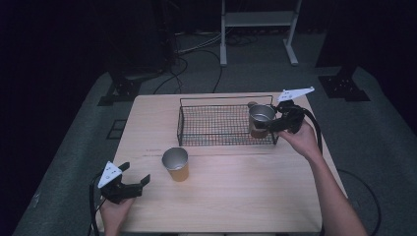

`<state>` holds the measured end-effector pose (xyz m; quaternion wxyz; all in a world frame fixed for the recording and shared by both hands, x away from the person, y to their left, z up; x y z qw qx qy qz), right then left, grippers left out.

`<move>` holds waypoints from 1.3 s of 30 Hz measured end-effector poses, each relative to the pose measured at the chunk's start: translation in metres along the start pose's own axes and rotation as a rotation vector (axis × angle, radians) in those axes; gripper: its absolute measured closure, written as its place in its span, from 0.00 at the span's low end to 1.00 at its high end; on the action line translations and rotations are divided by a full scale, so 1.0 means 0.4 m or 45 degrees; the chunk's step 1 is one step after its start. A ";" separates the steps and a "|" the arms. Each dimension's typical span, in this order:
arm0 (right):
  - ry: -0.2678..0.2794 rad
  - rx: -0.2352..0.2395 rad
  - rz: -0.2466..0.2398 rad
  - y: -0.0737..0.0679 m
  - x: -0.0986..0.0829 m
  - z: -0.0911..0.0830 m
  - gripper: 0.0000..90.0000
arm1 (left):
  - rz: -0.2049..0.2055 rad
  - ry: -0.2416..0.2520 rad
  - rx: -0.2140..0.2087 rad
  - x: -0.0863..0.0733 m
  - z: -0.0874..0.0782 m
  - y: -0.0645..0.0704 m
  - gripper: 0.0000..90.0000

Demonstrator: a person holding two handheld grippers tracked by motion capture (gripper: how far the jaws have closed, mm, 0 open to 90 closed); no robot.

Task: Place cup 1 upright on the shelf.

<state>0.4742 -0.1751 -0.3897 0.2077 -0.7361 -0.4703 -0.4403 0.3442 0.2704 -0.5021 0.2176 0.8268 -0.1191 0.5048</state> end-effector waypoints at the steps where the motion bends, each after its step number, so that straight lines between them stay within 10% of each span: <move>1: -0.009 0.006 0.001 0.002 0.004 0.003 0.20 | -0.004 0.002 -0.005 0.001 -0.001 0.001 0.02; 39: -0.065 -0.044 0.023 0.126 0.069 0.104 0.20 | -0.009 0.025 -0.017 0.011 -0.004 0.002 0.02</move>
Point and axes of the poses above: each handheld gripper's, and its own axes: z roughly forward along the jaws, x roughly out of its top, y roughly to its right, the point moved 8 cm from there along z, roughly forward along the jaws, and after that the axes turned 14 degrees about -z, right-handed, at the moved point
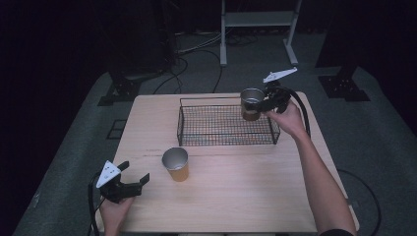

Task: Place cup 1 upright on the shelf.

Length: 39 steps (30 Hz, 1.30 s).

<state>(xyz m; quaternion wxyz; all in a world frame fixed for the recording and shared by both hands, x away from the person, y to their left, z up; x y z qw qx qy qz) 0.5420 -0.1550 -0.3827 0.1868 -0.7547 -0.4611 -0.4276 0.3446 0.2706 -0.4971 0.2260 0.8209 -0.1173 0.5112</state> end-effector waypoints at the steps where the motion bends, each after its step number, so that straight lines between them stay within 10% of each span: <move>1: 0.000 -0.004 0.013 0.007 -0.006 0.008 0.20 | -0.002 0.001 -0.002 0.000 0.000 0.000 0.02; 39: -0.193 -0.014 0.078 -0.001 -0.107 0.189 0.19 | -0.013 -0.002 0.002 -0.002 -0.004 -0.008 0.02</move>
Point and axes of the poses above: each handheld gripper's, and its own axes: z roughly forward along the jaws, x roughly out of its top, y roughly to its right, the point moved 8 cm from there along z, roughly forward along the jaws, and after that the axes turned 14 degrees about -z, right-handed, at the moved point
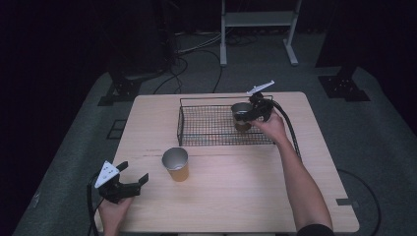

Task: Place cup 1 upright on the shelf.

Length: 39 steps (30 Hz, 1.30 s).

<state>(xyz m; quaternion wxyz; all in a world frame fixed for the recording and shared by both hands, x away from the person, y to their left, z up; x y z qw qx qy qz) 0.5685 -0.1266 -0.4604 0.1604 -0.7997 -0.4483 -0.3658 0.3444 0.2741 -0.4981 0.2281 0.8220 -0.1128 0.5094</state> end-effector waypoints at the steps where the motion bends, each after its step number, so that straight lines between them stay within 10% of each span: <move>1: -0.010 -0.001 0.001 0.001 -0.001 0.003 0.19 | 0.006 0.000 0.003 0.000 0.001 0.002 0.02; 39: -0.249 -0.031 -0.057 -0.007 -0.069 0.041 0.17 | 0.006 -0.002 -0.005 -0.002 -0.002 0.007 0.02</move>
Point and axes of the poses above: each handheld gripper's, and its own axes: z roughly forward along the jaws, x roughly out of its top, y roughly to its right, the point moved 8 cm from there along z, roughly forward along the jaws, and after that the axes turned 14 degrees about -z, right-handed, at the moved point
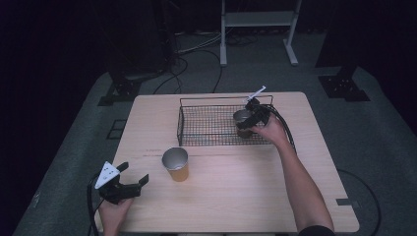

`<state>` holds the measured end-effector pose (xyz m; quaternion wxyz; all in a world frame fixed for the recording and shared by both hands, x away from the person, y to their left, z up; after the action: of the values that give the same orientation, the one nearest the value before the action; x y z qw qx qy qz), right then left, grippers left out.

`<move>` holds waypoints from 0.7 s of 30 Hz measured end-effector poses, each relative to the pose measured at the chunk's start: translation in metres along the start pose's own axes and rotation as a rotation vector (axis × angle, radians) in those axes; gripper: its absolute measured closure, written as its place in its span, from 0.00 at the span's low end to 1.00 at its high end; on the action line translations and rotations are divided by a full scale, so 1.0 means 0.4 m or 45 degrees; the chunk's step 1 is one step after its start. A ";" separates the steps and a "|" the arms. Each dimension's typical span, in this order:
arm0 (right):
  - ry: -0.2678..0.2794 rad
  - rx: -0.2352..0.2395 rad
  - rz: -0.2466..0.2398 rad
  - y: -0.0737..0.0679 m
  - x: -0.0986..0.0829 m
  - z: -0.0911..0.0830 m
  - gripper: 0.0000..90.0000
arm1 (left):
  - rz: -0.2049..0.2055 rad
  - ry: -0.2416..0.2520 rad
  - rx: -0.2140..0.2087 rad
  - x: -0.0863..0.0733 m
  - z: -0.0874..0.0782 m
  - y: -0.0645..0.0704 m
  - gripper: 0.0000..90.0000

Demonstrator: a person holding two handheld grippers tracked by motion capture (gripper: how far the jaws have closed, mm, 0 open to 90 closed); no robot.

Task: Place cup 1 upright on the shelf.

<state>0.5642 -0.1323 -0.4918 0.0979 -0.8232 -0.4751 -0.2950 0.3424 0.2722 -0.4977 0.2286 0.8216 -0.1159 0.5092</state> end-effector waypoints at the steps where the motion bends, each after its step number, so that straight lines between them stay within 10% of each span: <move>1: -0.001 0.001 0.007 0.002 -0.008 -0.003 0.17 | 0.000 0.000 0.000 0.000 0.000 0.001 0.02; 21: 0.073 0.008 0.041 0.000 -0.019 -0.019 0.13 | 0.002 -0.002 0.002 -0.001 -0.001 -0.001 0.02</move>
<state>0.5583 -0.1411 -0.4899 0.1186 -0.8216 -0.4598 -0.3153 0.3421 0.2728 -0.4979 0.2274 0.8222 -0.1162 0.5087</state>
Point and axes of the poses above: each handheld gripper's, and its own axes: z roughly forward along the jaws, x roughly out of its top, y roughly to its right, the point moved 8 cm from there along z, roughly forward along the jaws, and after that the axes turned 14 degrees about -z, right-handed, at the moved point
